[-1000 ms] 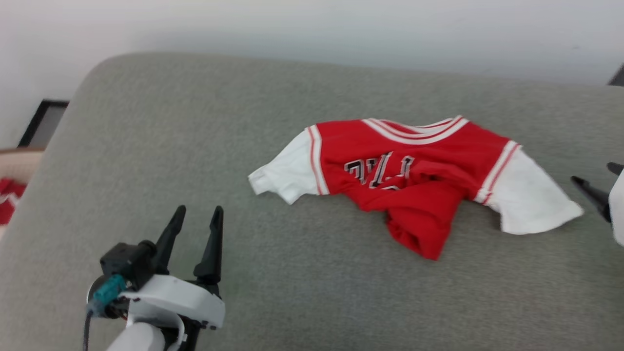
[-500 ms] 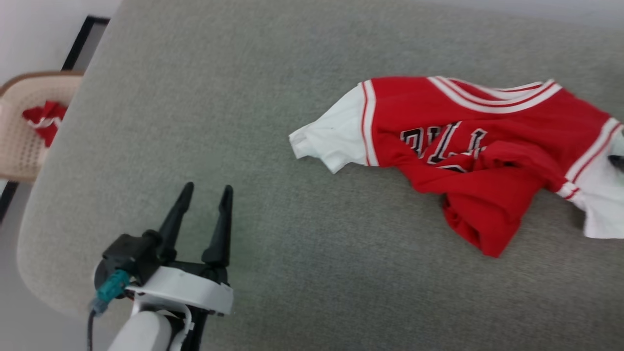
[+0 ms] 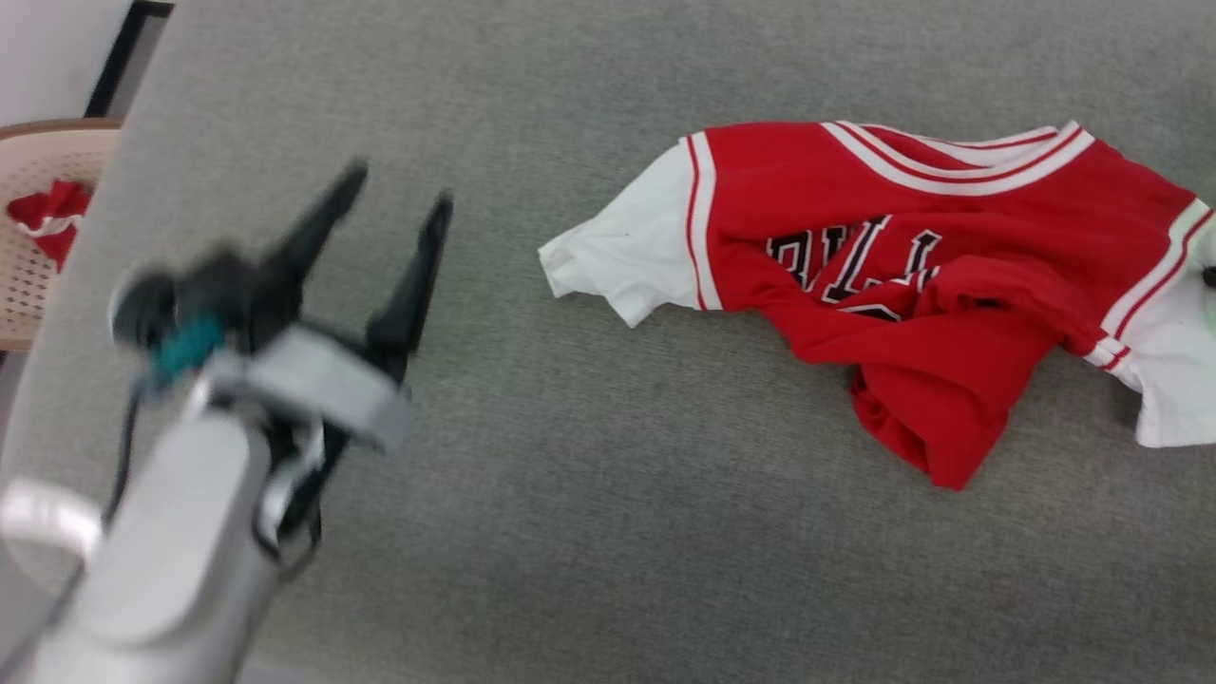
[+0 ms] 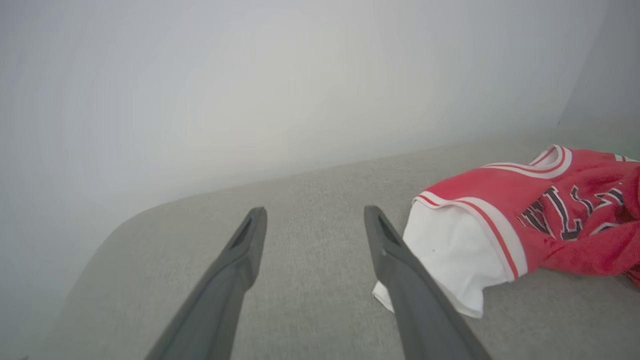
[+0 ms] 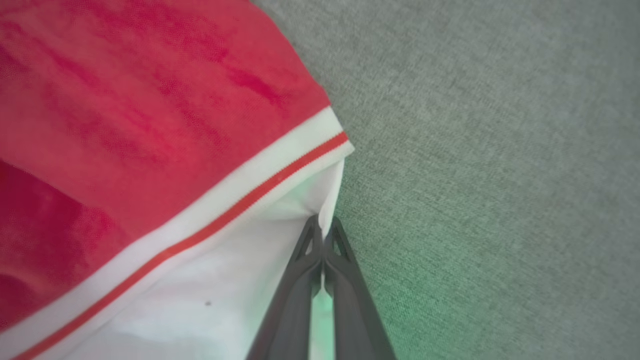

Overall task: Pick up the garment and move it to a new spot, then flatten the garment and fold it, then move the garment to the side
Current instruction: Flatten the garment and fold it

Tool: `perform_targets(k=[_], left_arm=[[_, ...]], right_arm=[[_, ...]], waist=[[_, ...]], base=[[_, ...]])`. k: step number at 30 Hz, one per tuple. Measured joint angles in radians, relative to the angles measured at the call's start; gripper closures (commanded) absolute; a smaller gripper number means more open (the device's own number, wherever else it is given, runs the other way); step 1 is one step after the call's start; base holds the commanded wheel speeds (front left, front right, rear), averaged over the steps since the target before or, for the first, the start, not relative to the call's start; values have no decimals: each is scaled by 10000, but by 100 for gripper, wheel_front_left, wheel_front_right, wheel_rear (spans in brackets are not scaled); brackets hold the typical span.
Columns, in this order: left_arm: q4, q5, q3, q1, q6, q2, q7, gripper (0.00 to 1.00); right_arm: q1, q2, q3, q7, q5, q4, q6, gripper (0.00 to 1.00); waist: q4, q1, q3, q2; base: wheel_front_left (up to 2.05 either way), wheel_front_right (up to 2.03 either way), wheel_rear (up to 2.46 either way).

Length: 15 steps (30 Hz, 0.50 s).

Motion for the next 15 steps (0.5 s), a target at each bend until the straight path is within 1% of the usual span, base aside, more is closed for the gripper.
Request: perform_targets(k=[3,4,7,8,10,15], left_arm=[[640,-167,-759,-1615,-263,288,1108,0],[917,-447,-1118,-2150,-267,307,1626,0],[1501,-1891,-2890,-3576,-301,552,3628,0],[1674,-2638,-3177,-4016,-309,512,4134,0],[2082,-4203,-3802,-4900,-307,445,5492,0],[3051,-5948,-5116,-6466,-322,591,7315,0]], right_arm=[[-289,58,242,-65,15,-65,6,100],[-385,88,316,-82,19,-79,6,100],[-684,209,529,-148,96,-67,13,100],[-775,236,589,-173,107,-63,13,100],[-952,291,725,-205,146,-50,15,100],[-1459,416,1047,-261,244,-35,17,100]], waist=[[-172,0,129,0],[-235,0,178,0],[-434,0,334,0],[-486,0,396,0],[-585,0,518,0],[-798,0,820,-1]], base=[[0,0,0],[0,0,0],[0,0,0],[0,0,0],[0,0,0],[0,0,0]])
